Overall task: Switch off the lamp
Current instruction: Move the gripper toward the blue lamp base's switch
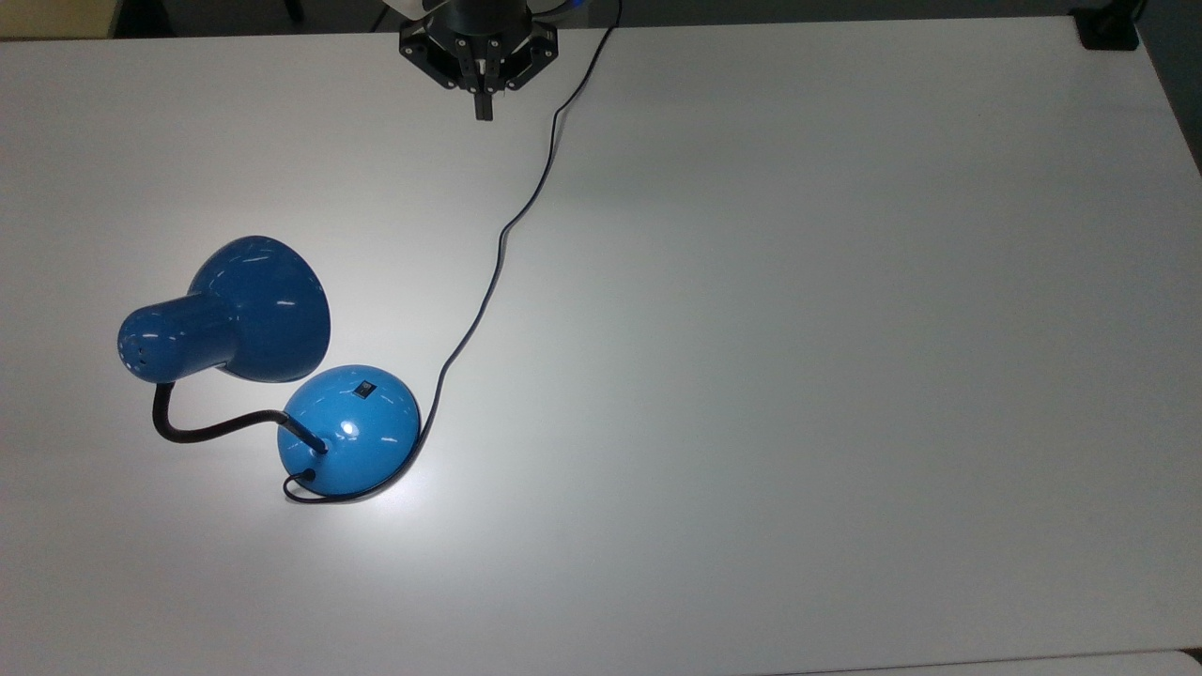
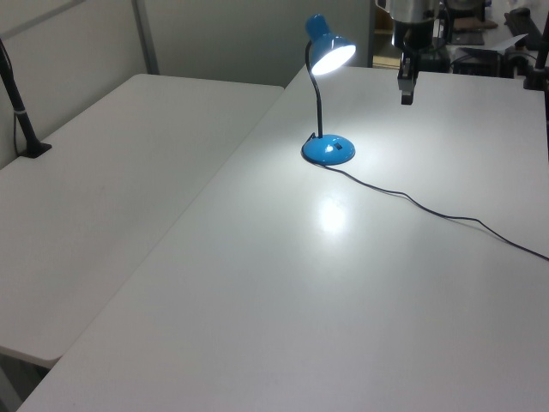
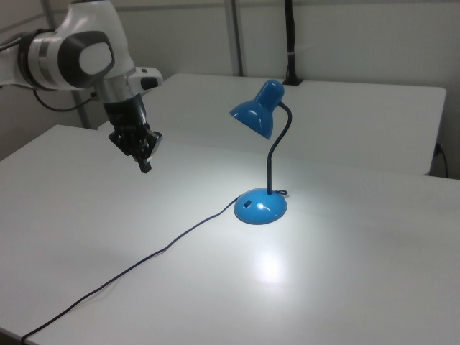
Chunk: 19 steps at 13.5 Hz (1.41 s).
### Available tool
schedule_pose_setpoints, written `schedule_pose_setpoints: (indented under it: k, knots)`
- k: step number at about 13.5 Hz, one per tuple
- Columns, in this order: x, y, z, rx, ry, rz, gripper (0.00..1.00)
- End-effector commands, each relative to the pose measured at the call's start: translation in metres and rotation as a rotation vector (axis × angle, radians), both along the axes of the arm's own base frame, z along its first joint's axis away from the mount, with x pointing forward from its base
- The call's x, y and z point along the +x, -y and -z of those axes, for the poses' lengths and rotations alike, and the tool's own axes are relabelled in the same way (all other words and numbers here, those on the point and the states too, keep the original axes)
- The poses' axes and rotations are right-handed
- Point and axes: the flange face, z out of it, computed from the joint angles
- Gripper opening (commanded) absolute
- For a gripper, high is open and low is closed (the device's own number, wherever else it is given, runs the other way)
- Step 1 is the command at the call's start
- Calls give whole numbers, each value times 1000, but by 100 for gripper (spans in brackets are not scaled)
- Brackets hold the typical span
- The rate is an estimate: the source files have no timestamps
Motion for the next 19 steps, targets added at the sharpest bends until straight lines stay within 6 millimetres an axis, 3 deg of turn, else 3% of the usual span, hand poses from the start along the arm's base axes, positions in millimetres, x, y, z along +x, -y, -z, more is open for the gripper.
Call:
schedule_pose_setpoints:
  k: [1,10,15,19]
  knots:
    - [-3,4,24,40,124,95,0]
    - [61,22,103,103,387,295,0]
    - [75,24,147,44,428,289,0]
    - [85,43,181,-34,497,281,0]
